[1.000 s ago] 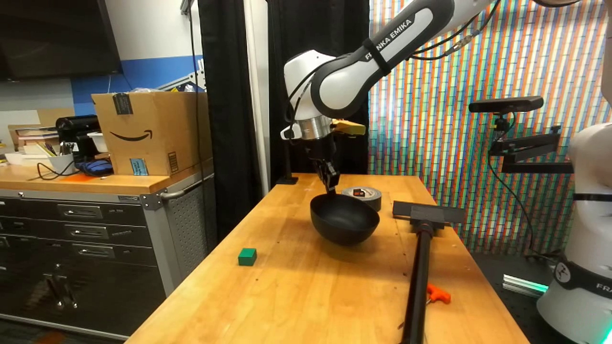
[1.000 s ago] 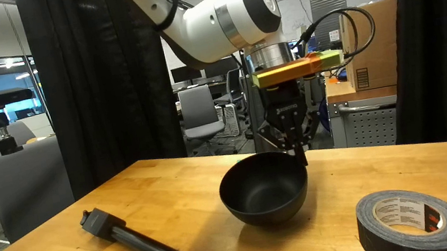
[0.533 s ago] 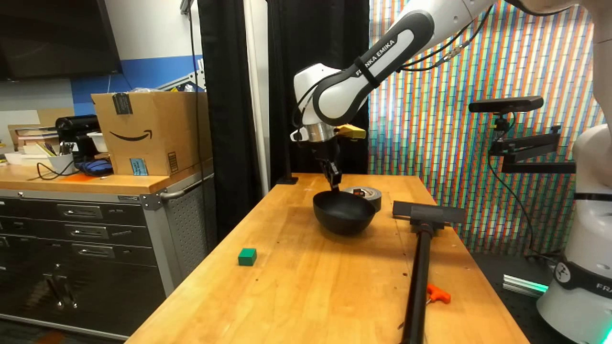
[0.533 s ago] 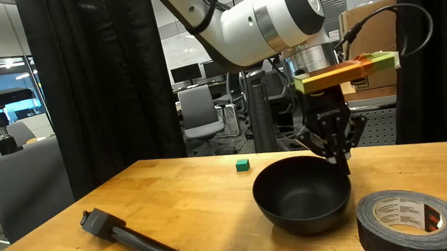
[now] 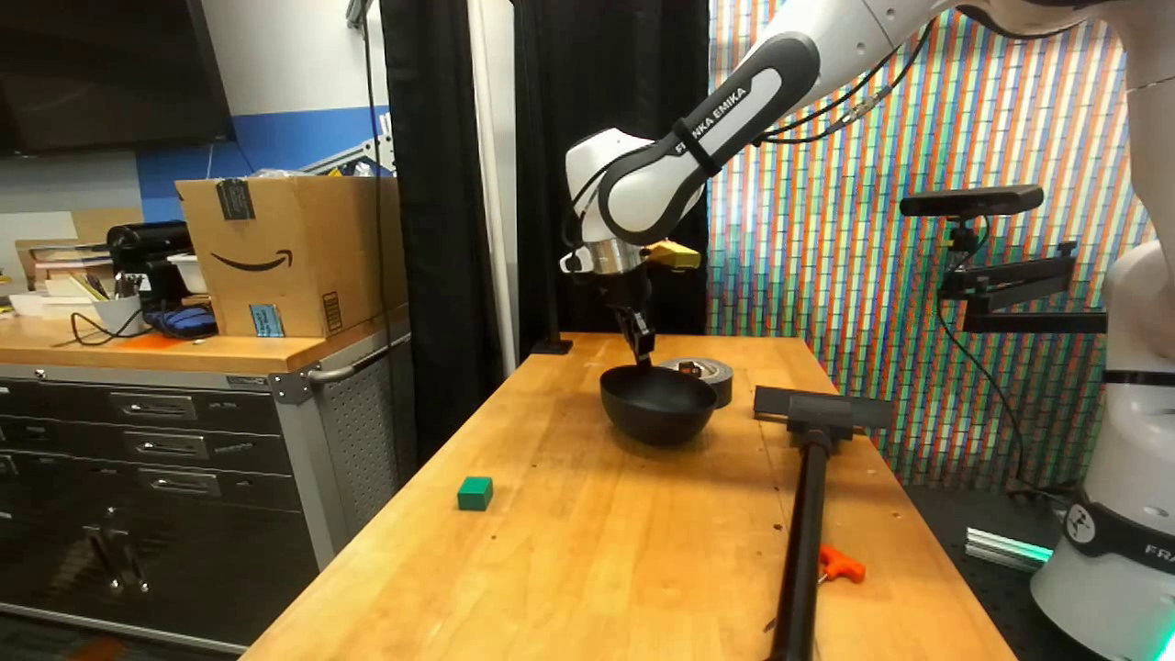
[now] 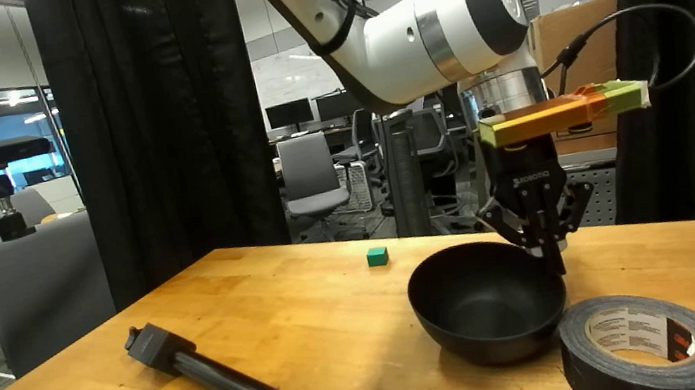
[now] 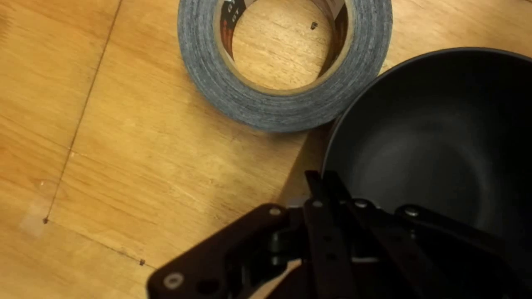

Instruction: Move the black bowl to the right

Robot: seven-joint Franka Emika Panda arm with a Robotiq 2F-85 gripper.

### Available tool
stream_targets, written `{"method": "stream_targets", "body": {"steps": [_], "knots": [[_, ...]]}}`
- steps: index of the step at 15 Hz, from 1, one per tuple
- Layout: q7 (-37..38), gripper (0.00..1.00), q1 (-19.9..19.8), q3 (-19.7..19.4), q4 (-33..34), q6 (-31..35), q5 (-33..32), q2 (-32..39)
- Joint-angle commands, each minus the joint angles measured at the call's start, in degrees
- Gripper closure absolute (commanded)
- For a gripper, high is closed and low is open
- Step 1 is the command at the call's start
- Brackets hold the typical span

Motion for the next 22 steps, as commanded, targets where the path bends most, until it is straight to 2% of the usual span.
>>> {"method": "stream_targets", "body": {"steps": [1,3,4,22], "knots": [[-0.02,0.90,-0.09,0.02,0.25,-0.16,0.00,0.09],[-0.06,0.74,-0.32,-0.04,0.54,-0.16,0.00,0.50],[-0.08,0.70,-0.40,-0.04,0.67,-0.16,0.00,0.71],[-0.08,0.70,-0.44,-0.04,0.74,-0.14,0.00,0.86]]}}
